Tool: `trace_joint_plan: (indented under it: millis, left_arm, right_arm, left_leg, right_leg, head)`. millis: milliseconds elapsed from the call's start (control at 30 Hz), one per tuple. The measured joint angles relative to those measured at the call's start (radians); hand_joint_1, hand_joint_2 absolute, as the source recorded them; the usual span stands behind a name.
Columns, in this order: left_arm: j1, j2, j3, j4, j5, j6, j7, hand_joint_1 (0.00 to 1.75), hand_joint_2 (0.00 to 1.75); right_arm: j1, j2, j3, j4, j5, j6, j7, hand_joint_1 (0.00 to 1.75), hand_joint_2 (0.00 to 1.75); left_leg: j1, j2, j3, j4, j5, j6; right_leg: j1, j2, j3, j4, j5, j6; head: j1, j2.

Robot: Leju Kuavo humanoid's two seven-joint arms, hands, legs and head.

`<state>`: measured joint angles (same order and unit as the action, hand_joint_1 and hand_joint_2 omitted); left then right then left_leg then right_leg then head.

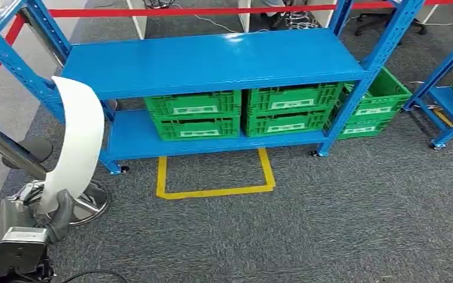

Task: Take the parts from the cabinet and place them on the table.

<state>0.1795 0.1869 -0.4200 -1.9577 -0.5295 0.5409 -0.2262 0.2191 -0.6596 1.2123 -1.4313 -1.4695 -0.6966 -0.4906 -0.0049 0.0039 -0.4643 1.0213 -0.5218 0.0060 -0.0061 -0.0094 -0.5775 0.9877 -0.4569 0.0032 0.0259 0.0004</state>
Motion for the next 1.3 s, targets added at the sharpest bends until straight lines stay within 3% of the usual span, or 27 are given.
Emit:
trace_joint_plan:
  millis: [100,167,200,267,300,333,367,433,467,500,533,633,667,700,733,800,833,867,933,967,1000,1067,1133,1167,1200,1233,1300]
  left_arm:
    - [-0.002,-0.001,0.000,0.000,0.000,-0.004,0.000,1.75,1.75]
    - [-0.009,-0.003,-0.001,0.002,0.000,-0.008,0.000,1.75,1.75]
    - [-0.018,-0.013,-0.005,0.016,0.000,-0.017,0.002,1.75,1.75]
    - [-0.019,-0.016,-0.005,0.027,-0.003,-0.023,0.005,1.75,1.75]
    - [-0.021,-0.018,-0.006,0.034,-0.003,-0.025,0.007,1.75,1.75]
    - [-0.024,-0.020,-0.006,0.040,-0.003,-0.029,0.009,1.75,1.75]
    - [-0.024,-0.022,-0.007,0.047,-0.003,-0.032,0.011,1.75,1.75]
    - [-0.026,-0.027,-0.010,0.057,-0.003,-0.034,0.013,1.75,1.75]
    - [-0.028,-0.027,-0.011,0.060,-0.003,-0.034,0.014,1.75,1.75]
    - [-0.029,-0.027,-0.011,0.061,-0.003,-0.035,0.014,1.75,1.75]
    - [-0.032,-0.027,-0.011,0.063,-0.003,-0.035,0.015,1.75,1.75]
    - [-0.036,-0.027,-0.014,0.070,-0.004,-0.035,0.016,1.75,1.75]
    - [-0.037,-0.028,-0.015,0.072,-0.003,-0.035,0.016,1.75,1.75]
    - [-0.037,-0.029,-0.018,0.075,-0.003,-0.036,0.017,1.75,1.75]
    - [-0.037,-0.029,-0.019,0.077,-0.003,-0.036,0.017,1.75,1.75]
    - [-0.037,-0.030,-0.021,0.082,-0.003,-0.041,0.020,1.75,1.75]
    - [-0.037,-0.030,-0.022,0.084,-0.003,-0.043,0.021,1.75,1.75]
    - [-0.038,-0.030,-0.024,0.087,-0.003,-0.044,0.023,1.75,1.75]
    - [-0.039,-0.031,-0.025,0.091,-0.003,-0.044,0.023,1.75,1.75]
    - [-0.040,-0.031,-0.026,0.091,-0.003,-0.044,0.023,1.75,1.75]
    - [-0.041,-0.031,-0.026,0.091,-0.003,-0.044,0.023,1.75,1.75]
    - [-0.042,-0.032,-0.027,0.092,-0.011,-0.045,0.026,1.75,1.75]
    - [-0.044,-0.032,-0.027,0.093,-0.015,-0.047,0.035,1.75,1.75]
    - [-0.045,-0.033,-0.027,0.094,-0.015,-0.049,0.038,1.75,1.75]
    - [-0.044,-0.033,-0.027,0.095,-0.015,-0.052,0.040,1.75,1.75]
    - [-0.042,-0.033,-0.027,0.095,-0.015,-0.052,0.040,1.75,1.75]
    - [-0.037,-0.032,-0.027,0.099,-0.014,-0.052,0.041,1.75,1.75]
  right_arm:
    - [-0.005,0.000,0.004,0.000,-0.005,0.000,-0.001,0.00,1.75]
    - [-0.013,-0.002,0.020,-0.002,-0.025,0.000,-0.008,0.00,1.75]
    - [-0.020,-0.014,0.052,-0.006,-0.071,-0.001,-0.028,0.00,1.75]
    - [-0.026,-0.016,0.061,-0.006,-0.085,-0.001,-0.029,0.00,1.75]
    - [-0.028,-0.017,0.065,-0.006,-0.090,-0.001,-0.031,0.00,1.75]
    - [-0.029,-0.017,0.069,-0.006,-0.095,-0.001,-0.032,0.00,1.75]
    - [-0.030,-0.018,0.072,-0.006,-0.098,-0.001,-0.032,0.00,1.75]
    - [-0.030,-0.020,0.075,-0.006,-0.098,-0.001,-0.032,0.00,1.75]
    - [-0.031,-0.021,0.075,-0.006,-0.098,-0.001,-0.030,0.00,1.75]
    - [-0.036,-0.021,0.074,-0.006,-0.098,-0.001,-0.028,0.00,1.75]
    - [-0.039,-0.024,0.074,-0.007,-0.098,-0.001,-0.027,0.00,1.75]
    - [-0.034,-0.027,0.076,-0.009,-0.100,-0.001,-0.025,0.00,1.75]
    - [-0.030,-0.027,0.078,-0.009,-0.100,-0.001,-0.024,0.00,1.75]
    - [-0.031,-0.028,0.079,-0.009,-0.100,-0.001,-0.021,0.00,1.75]
    - [-0.031,-0.028,0.080,-0.009,-0.100,-0.001,-0.018,0.00,1.75]
    - [-0.032,-0.028,0.081,-0.009,-0.099,-0.001,-0.010,0.00,1.75]
    - [-0.032,-0.028,0.080,-0.009,-0.099,-0.001,-0.006,0.00,1.75]
    - [-0.029,-0.028,0.080,-0.008,-0.100,-0.001,-0.003,0.00,1.75]
    - [-0.029,-0.028,0.080,-0.008,-0.100,-0.001,0.000,0.00,1.75]
    - [-0.028,-0.027,0.081,-0.008,-0.100,-0.001,0.000,0.00,1.75]
    - [-0.028,-0.021,0.081,-0.008,-0.099,0.000,0.000,0.00,1.75]
    - [-0.031,-0.025,0.080,-0.007,-0.099,0.000,0.003,0.00,1.75]
    - [-0.026,-0.025,0.082,-0.006,-0.099,-0.001,0.007,0.00,1.75]
    - [-0.025,-0.028,0.084,-0.005,-0.099,-0.001,0.008,0.00,1.75]
    - [-0.023,-0.028,0.085,-0.006,-0.099,-0.001,0.009,0.00,1.75]
    - [-0.025,-0.029,0.085,-0.005,-0.099,-0.001,0.009,0.00,1.75]
    - [-0.029,-0.029,0.085,-0.003,-0.099,-0.001,0.009,0.00,1.75]
  left_leg:
    - [-0.002,0.000,0.022,-0.041,-0.010,0.004]
    - [-0.006,0.000,0.012,-0.051,-0.013,0.008]
    - [0.000,0.016,-0.031,-0.064,0.034,0.042]
    - [-0.002,0.026,-0.062,-0.063,0.059,0.044]
    - [-0.002,0.032,-0.079,-0.061,0.072,0.043]
    - [-0.002,0.041,-0.098,-0.060,0.087,0.041]
    - [-0.002,0.049,-0.114,-0.059,0.098,0.039]
    - [0.000,0.067,-0.146,-0.051,0.118,0.032]
    - [-0.001,0.071,-0.157,-0.043,0.125,0.026]
    - [-0.006,0.079,-0.164,-0.032,0.128,0.020]
    - [-0.006,0.092,-0.169,-0.026,0.138,0.012]
    - [0.000,0.121,-0.170,-0.031,0.165,-0.004]
    - [0.006,0.087,-0.176,-0.025,0.142,-0.016]
    - [0.008,0.039,-0.185,0.010,0.071,-0.023]
    - [0.008,0.017,-0.196,0.075,-0.002,-0.024]
    - [0.007,0.005,-0.215,0.221,-0.096,-0.020]
    - [0.006,0.004,-0.213,0.264,-0.100,-0.015]
    - [0.005,0.003,-0.193,0.268,-0.076,-0.008]
    - [-0.003,-0.010,-0.097,0.146,-0.006,0.015]
    - [-0.010,-0.040,-0.032,0.051,0.014,0.036]
    - [-0.019,-0.094,0.013,-0.025,-0.010,0.064]
    - [-0.022,-0.091,0.031,-0.071,-0.010,0.049]
    - [-0.025,-0.064,0.021,-0.079,0.002,0.052]
    - [-0.011,-0.044,0.017,-0.094,0.019,0.049]
    - [-0.011,-0.035,0.010,-0.095,0.026,0.053]
    - [-0.009,-0.021,0.001,-0.095,0.033,0.057]
    - [-0.008,0.012,-0.019,-0.094,0.048,0.050]
  right_leg:
    - [0.004,0.001,-0.007,0.006,0.005,0.004]
    - [0.001,0.001,-0.020,0.005,0.027,0.018]
    - [-0.003,0.009,-0.062,0.060,-0.052,0.038]
    - [-0.006,0.008,-0.099,0.199,-0.162,0.046]
    - [-0.007,0.008,-0.111,0.270,-0.188,0.050]
    - [-0.007,0.008,-0.110,0.311,-0.173,0.054]
    - [-0.009,0.008,-0.089,0.309,-0.134,0.057]
    - [-0.015,-0.003,0.006,0.204,-0.052,0.063]
    - [-0.018,-0.034,0.076,0.110,-0.053,0.067]
    - [-0.017,-0.066,0.157,0.004,-0.094,0.070]
    - [-0.010,-0.058,0.170,-0.044,-0.117,0.047]
    - [-0.005,-0.032,0.133,-0.029,-0.096,0.020]
    - [-0.008,-0.027,0.122,-0.029,-0.084,0.009]
    - [-0.008,-0.019,0.107,-0.029,-0.070,0.000]
    - [-0.007,-0.010,0.090,-0.029,-0.056,-0.004]
    - [-0.002,0.013,0.067,-0.027,-0.028,-0.009]
    - [0.001,0.025,0.050,-0.025,-0.013,-0.009]
    - [0.004,0.038,0.028,-0.021,0.000,-0.010]
    - [0.013,0.065,-0.005,-0.012,0.019,-0.009]
    - [0.013,0.077,-0.016,-0.009,0.029,-0.009]
    - [0.010,0.082,-0.024,-0.007,0.038,-0.006]
    - [0.005,0.107,-0.038,-0.010,0.061,0.004]
    - [0.003,0.134,-0.049,-0.019,0.078,0.019]
    - [0.002,0.114,-0.064,-0.011,0.074,0.015]
    - [0.006,0.067,-0.076,0.012,0.034,0.017]
    - [0.003,0.041,-0.097,0.064,-0.023,0.023]
    - [-0.009,0.017,-0.146,0.227,-0.119,0.043]
  head:
    - [0.000,0.000]
    - [-0.001,0.000]
    - [0.003,0.000]
    - [0.004,0.000]
    - [0.003,0.000]
    - [0.004,0.000]
    - [0.004,0.000]
    - [0.004,0.000]
    - [0.005,0.000]
    - [0.007,0.000]
    - [0.003,0.000]
    - [0.004,0.000]
    - [0.003,0.000]
    - [0.002,0.000]
    - [0.001,0.000]
    - [0.000,0.000]
    - [0.001,0.000]
    - [0.001,0.000]
    - [0.001,0.000]
    - [0.001,0.000]
    - [0.007,0.000]
    - [0.003,0.000]
    - [0.003,0.000]
    - [0.001,0.000]
    - [0.005,0.000]
    - [0.009,0.000]
    - [0.011,0.000]
